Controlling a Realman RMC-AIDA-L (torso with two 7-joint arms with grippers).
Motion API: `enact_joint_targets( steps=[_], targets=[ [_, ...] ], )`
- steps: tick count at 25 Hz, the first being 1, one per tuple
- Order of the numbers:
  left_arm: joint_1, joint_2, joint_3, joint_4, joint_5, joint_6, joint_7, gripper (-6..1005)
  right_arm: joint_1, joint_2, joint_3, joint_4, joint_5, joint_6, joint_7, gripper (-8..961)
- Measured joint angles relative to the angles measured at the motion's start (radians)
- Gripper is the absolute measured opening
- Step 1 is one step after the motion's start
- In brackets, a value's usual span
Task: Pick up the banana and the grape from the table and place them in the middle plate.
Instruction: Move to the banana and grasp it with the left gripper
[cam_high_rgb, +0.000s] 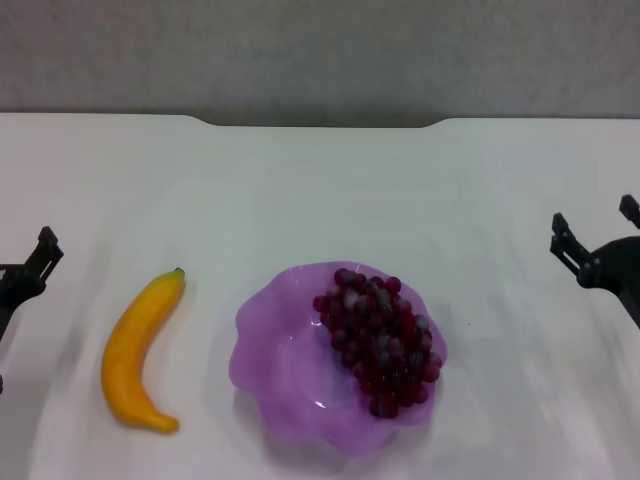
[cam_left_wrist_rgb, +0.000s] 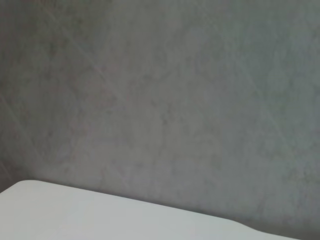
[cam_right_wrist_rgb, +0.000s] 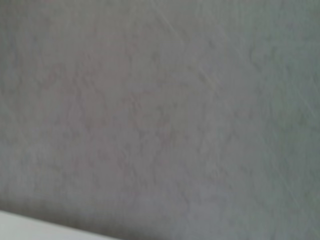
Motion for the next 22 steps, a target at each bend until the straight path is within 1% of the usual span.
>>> enact_joint_targets(
  steps=[6,11,15,16,18,19,20,21,22],
  targets=[
    [0.014,0.0,0.003,-0.02,0.002,0.038,-0.008,893,0.023,0.0,0.002,-0.011,-0.001,0.082,0.001,886],
    [0.029,0.0,0.047,-0.065,0.006,0.053,-0.009,893,0.033,0.0,0.005,-0.015,0.0,0.14,-0.006,885],
    [0.043,0.006,0.055,-0.101,0.014,0.066,-0.015,893,0.035,0.0,-0.004,-0.01,-0.003,0.161,-0.006,882],
    [0.066,0.02,0.045,-0.144,0.055,0.063,-0.057,893,0.033,0.0,-0.008,-0.008,-0.005,0.162,-0.006,882],
    [0.075,0.033,0.037,-0.164,0.091,0.056,-0.1,894,0.03,0.0,-0.014,-0.005,-0.005,0.163,-0.008,881],
    [0.079,0.045,0.034,-0.18,0.111,0.047,-0.13,894,0.03,0.0,-0.016,-0.004,-0.005,0.165,-0.008,881],
    [0.083,0.059,0.032,-0.196,0.134,0.035,-0.161,894,0.03,0.0,-0.017,-0.004,-0.005,0.167,-0.008,881],
    [0.09,0.08,0.028,-0.225,0.167,0.01,-0.203,894,0.03,0.0,-0.017,-0.004,-0.006,0.171,-0.008,881],
    [0.094,0.095,0.023,-0.247,0.189,-0.017,-0.223,894,0.032,0.0,-0.018,-0.004,-0.006,0.175,-0.008,881]
  ],
)
